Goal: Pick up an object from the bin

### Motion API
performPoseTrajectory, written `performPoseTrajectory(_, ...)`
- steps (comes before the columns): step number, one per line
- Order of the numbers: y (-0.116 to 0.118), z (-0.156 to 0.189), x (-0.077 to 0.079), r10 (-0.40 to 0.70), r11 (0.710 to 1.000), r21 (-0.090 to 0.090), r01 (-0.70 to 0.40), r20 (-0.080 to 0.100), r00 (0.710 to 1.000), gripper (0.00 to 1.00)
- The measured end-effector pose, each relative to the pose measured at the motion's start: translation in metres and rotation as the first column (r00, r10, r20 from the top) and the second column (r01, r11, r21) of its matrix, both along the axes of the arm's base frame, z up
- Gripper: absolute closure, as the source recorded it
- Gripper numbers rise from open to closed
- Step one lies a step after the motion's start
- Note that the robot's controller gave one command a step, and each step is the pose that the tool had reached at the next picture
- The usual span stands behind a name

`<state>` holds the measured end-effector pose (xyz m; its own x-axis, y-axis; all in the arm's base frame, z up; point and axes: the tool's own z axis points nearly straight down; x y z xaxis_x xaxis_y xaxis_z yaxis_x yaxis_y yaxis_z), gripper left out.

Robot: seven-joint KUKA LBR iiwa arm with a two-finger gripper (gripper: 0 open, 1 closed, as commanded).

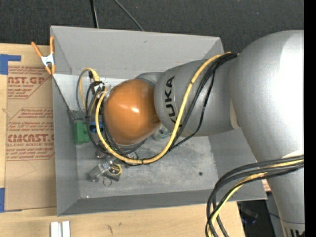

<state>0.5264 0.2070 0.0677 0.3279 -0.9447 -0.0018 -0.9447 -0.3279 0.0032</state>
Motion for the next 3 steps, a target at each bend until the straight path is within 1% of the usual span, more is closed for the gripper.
performPoseTrajectory(1, 0.001, 0.002, 0.001, -0.002, 1.0, 0.003, 0.002, 0.002, 1.0, 1.0)
performPoseTrajectory(2, 0.009, 0.12, 0.01, -0.079, 0.997, 0.006, 0.079, 0.01, 0.997, 1.0)
performPoseTrajectory(3, 0.004, 0.201, 0.009, -0.102, 0.995, 0.006, 0.102, 0.011, 0.995, 1.0)
